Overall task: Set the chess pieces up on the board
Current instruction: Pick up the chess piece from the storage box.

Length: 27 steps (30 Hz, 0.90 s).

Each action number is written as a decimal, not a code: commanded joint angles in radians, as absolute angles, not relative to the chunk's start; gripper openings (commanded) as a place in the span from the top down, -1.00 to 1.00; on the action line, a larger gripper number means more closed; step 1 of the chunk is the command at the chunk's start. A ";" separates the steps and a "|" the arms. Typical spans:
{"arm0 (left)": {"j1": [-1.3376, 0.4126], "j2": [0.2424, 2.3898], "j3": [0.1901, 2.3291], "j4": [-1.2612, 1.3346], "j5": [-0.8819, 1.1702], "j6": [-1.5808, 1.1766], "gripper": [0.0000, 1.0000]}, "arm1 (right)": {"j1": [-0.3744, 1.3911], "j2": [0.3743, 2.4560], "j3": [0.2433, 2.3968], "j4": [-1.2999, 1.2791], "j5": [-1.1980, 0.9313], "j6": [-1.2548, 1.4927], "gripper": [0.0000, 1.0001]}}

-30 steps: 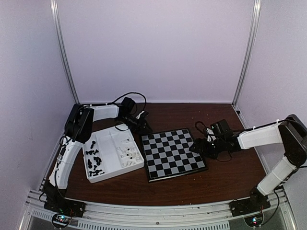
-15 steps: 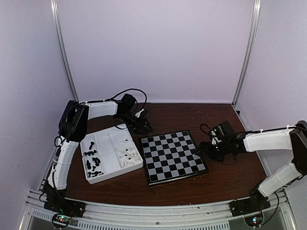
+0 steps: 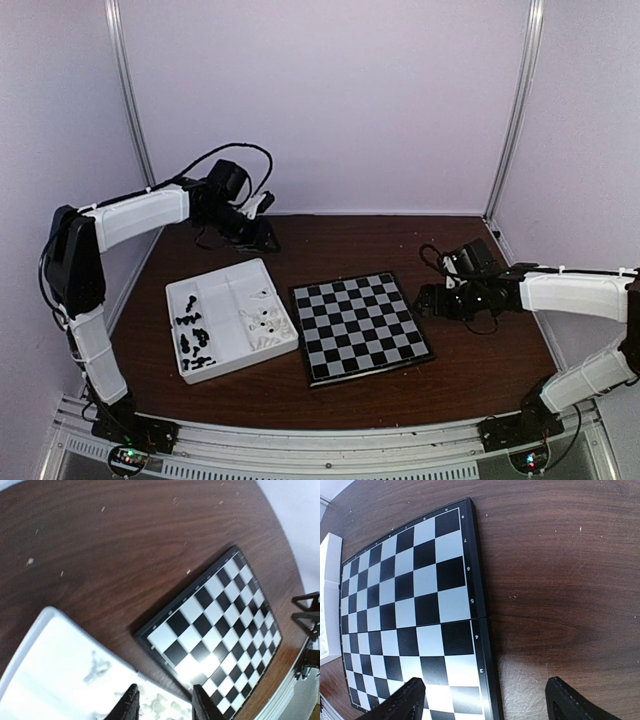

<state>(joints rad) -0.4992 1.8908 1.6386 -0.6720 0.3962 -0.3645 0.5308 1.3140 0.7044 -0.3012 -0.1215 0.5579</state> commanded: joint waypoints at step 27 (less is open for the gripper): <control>-0.607 1.860 1.319 -0.744 0.087 -0.342 0.25 | 0.545 1.321 0.765 -0.301 -0.088 0.487 -0.73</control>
